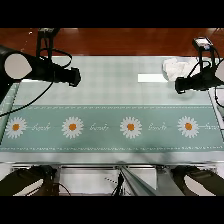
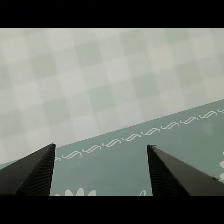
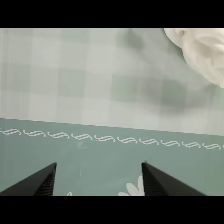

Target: Fold the shirts.

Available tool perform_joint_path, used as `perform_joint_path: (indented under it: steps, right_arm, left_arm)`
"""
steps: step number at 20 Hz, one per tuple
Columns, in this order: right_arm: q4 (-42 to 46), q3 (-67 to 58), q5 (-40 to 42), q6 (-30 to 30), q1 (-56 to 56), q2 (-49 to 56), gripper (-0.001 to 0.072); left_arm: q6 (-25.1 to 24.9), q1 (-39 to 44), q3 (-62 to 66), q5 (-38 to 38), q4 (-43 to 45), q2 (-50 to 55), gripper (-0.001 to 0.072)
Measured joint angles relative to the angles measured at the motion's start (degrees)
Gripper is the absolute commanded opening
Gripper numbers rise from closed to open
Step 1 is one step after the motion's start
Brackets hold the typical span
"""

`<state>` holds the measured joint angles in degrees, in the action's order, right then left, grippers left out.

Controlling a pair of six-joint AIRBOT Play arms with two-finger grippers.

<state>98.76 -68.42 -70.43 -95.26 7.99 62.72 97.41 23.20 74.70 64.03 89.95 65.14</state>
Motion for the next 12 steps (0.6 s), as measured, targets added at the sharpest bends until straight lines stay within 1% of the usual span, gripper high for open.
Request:
perform_joint_path:
  steps: [6,9,10,11,12]
  right_arm:
    - [0.0,0.0,0.9,0.0,0.0,0.0,0.0599]
    - [0.0,0.0,5.9,-0.1,0.0,0.0,0.0596]
    - [0.1,0.0,8.2,-0.2,0.0,0.0,0.0584]
    - [0.8,0.0,11.1,-0.2,0.0,0.0,0.0534]
    - [2.5,0.0,14.4,-0.2,0.0,0.0,0.04]
  left_arm:
    - [0.0,0.0,0.0,0.0,0.0,0.0,0.0705]
    - [0.0,0.0,0.0,-0.7,0.0,0.1,0.0704]
    - [0.0,0.0,0.0,-1.6,0.0,0.3,0.0705]
    - [0.0,0.0,0.0,-2.5,0.0,0.5,0.0705]
    - [0.0,0.0,0.0,-3.5,0.0,0.7,0.0705]
